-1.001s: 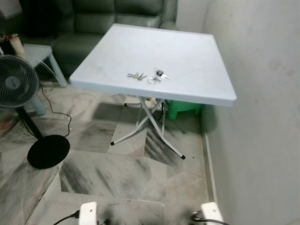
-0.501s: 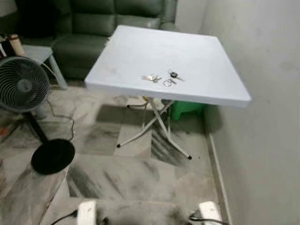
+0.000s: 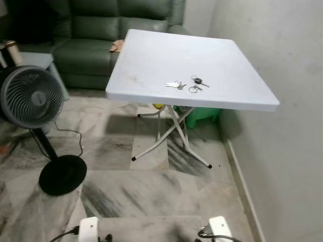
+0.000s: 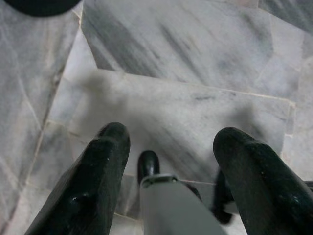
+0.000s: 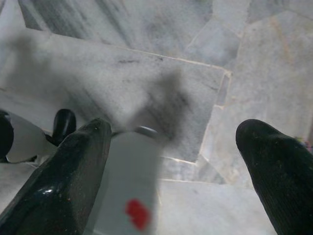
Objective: Hang keys on a hook
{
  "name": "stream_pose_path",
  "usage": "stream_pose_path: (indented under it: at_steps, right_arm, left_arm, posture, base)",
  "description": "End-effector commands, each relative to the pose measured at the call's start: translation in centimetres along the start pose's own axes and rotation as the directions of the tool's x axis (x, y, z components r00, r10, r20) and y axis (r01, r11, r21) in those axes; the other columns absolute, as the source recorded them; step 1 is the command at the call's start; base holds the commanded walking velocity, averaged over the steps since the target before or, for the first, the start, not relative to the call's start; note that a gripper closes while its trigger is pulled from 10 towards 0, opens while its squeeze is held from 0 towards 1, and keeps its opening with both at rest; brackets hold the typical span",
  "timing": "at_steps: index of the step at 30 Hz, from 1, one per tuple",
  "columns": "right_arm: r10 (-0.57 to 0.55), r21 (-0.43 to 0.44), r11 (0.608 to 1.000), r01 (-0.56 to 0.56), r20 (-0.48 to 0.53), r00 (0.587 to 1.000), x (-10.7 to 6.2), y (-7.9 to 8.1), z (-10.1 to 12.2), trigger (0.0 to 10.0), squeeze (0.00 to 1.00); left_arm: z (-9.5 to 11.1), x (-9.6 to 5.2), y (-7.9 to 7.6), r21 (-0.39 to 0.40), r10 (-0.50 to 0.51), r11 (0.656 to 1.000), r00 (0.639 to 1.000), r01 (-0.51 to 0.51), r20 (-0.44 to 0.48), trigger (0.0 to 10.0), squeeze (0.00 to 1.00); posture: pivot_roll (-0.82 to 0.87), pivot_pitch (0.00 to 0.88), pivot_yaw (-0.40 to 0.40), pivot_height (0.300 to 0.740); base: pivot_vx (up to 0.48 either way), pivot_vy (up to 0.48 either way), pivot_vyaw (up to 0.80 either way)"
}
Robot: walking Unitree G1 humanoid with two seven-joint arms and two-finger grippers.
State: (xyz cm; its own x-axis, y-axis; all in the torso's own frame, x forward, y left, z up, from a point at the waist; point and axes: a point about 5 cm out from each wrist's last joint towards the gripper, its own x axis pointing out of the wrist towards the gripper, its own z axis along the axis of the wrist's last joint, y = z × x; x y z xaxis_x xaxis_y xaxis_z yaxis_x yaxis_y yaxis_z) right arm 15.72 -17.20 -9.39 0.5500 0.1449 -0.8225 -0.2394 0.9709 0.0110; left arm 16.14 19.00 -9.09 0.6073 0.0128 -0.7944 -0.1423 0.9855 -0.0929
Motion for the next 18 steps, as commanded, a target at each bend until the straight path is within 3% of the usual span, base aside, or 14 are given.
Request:
stream_pose_path:
  at_steps: [1,6,10,12,14,15,17,18]
  right_arm:
    - [-0.027,0.001,1.000,0.027,-0.009,1.000,-0.2,-0.9,-0.3,10.0,0.00]
    - [-0.026,-0.005,1.000,0.026,-0.006,1.000,-0.2,-0.8,-0.2,10.0,0.00]
    - [-0.010,-0.029,0.999,0.012,0.080,0.997,0.1,-1.0,1.9,10.0,0.00]
    - [-0.005,-0.029,1.000,0.009,0.131,0.991,0.3,-1.1,3.2,10.0,0.00]
    - [-0.002,-0.033,0.999,0.010,0.231,0.973,0.4,-1.5,5.9,10.0,0.00]
    - [-0.002,-0.033,0.999,0.010,0.231,0.973,0.4,-1.5,5.9,10.0,0.00]
    - [0.006,-0.030,1.000,0.004,0.332,0.943,0.4,-1.7,8.5,10.0,0.00]
    - [0.007,-0.030,1.000,0.003,0.343,0.939,0.3,-1.7,8.8,10.0,0.00]
  left_arm:
    - [-0.5,0.0,-0.8,-0.003,-0.017,1.000,1.000,0.017,-0.011,10.0,0.00]
    - [0.0,0.1,-1.0,0.030,-0.018,0.999,1.000,0.018,0.010,10.0,0.00]
    - [2.1,0.5,-1.3,0.046,-0.034,0.998,0.996,0.031,0.086,10.0,0.00]
    - [3.4,0.7,-1.7,0.071,-0.061,0.996,0.988,0.051,0.144,10.0,0.00]
    - [6.1,0.8,-2.0,0.073,-0.073,0.996,0.962,0.055,0.261,10.0,0.00]
    - [6.1,0.8,-2.0,0.073,-0.073,0.996,0.962,0.055,0.261,10.0,0.00]
    - [9.2,0.8,-2.4,0.023,-0.093,0.996,0.922,0.091,0.375,10.0,0.00]
    - [9.5,0.7,-2.4,0.023,-0.094,0.995,0.917,0.092,0.388,10.0,0.00]
  posture:
    - [-0.18,0.004,-0.056,0.740]
    - [-0.18,0.002,-0.056,0.740]
    - [-0.18,0.021,-0.054,0.740]
    - [-0.19,0.033,-0.049,0.740]
    - [-0.19,0.042,-0.045,0.740]
    - [-0.19,0.042,-0.045,0.740]
    - [-0.19,0.054,-0.044,0.740]
    - [-0.19,0.058,-0.043,0.740]
  base:
    - [0.000,0.247,0.00]
    - [0.000,0.049,0.00]
    - [0.000,0.000,0.00]
    - [0.000,0.000,0.00]
    - [0.000,0.000,0.00]
    - [0.000,0.000,0.00]
    - [0.000,0.000,0.00]
    - [0.000,0.000,0.00]
